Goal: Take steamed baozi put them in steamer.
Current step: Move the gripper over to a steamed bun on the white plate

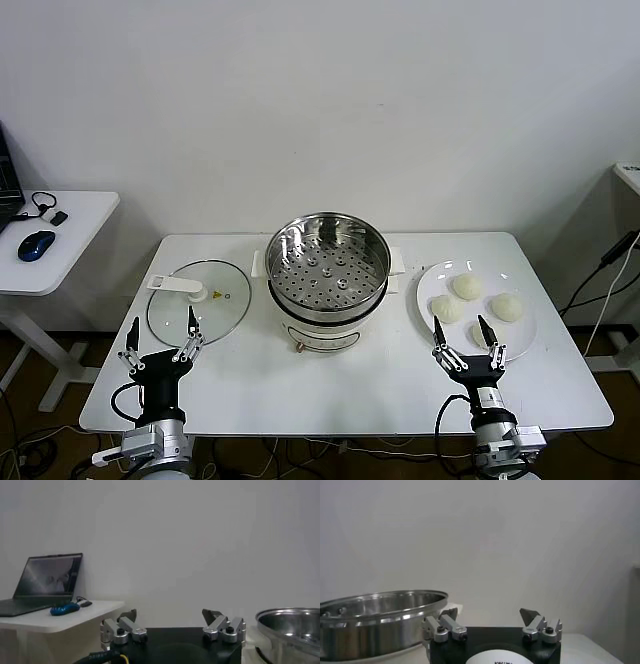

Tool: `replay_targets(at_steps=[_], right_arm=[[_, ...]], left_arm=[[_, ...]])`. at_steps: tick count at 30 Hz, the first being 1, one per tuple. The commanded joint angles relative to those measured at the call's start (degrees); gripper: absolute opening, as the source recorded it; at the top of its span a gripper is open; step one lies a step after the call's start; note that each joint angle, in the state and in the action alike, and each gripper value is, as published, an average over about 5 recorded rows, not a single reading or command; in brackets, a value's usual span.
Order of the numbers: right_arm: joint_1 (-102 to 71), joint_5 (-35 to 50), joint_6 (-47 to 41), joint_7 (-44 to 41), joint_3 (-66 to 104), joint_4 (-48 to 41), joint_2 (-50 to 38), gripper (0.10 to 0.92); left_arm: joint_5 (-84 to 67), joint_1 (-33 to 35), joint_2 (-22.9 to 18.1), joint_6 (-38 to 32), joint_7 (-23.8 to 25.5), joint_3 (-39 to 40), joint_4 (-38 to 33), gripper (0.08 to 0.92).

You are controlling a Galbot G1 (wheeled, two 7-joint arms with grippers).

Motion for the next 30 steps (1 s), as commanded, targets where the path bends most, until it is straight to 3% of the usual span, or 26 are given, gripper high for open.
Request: replay_targets(at_steps=[1,9,17,30], right_arm=[[2.27,-0.47,-3.69,1.1,2.02,-0.72,-3.26,0.823],[12.39,3.03,-12.55,1.54,3.69,-4.89,-14.13,0.823],[21.7,0.74,-20.48,-0.63,-0.03,-11.27,-26.22,0.823],[46.13,-4.04,-29.12,-14.68,-23.99,-21.19,-49.75,0.823]], left_arm=[[0.1,0.01,-2.8,0.04,0.03,0.03,0.01,0.823],[0.07,-0.23,-2.8,-0.04,-0.1,0.38,-0.39,0.823],[-0.32,-0.38,-2.8,-0.2,-0.38,0.35,-0.03,0.823],[-1.43,-0.37,-2.8,-0.96,-0.02,-0.3,0.83,0.823]])
